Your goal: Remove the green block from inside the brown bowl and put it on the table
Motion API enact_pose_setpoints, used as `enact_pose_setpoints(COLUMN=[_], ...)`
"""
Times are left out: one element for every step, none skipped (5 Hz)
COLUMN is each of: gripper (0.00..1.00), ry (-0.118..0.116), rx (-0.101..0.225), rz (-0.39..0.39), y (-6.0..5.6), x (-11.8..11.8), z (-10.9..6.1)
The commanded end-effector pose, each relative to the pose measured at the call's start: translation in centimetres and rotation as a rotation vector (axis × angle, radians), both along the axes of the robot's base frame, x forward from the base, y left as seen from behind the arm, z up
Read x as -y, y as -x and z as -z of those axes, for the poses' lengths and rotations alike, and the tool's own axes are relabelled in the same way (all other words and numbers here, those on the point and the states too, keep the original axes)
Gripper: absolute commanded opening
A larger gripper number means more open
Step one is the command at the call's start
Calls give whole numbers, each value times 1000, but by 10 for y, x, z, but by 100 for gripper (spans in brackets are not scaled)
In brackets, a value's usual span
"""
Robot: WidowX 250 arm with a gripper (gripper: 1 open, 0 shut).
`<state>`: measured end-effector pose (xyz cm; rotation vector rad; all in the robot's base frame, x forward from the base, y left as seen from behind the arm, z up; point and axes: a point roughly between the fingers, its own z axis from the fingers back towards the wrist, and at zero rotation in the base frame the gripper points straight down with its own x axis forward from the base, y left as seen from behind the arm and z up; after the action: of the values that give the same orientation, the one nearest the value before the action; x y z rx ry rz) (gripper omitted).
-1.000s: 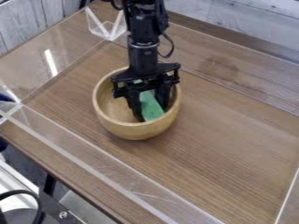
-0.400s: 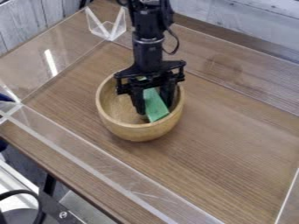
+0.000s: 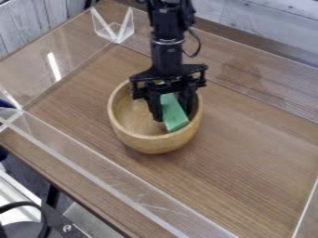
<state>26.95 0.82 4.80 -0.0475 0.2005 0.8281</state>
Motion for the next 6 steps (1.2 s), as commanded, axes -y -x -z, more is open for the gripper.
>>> enact_pose_setpoints(gripper=[0, 0, 0, 0, 0, 0], ry=[-3, -3, 3, 9, 15, 20], rx=[94, 92, 92, 90, 86, 82], rz=[38, 62, 100, 160, 215, 266], y=[-13, -14, -13, -11, -8, -4], x=[11, 17, 26, 43, 62, 80], z=[-25, -23, -26, -25, -23, -20])
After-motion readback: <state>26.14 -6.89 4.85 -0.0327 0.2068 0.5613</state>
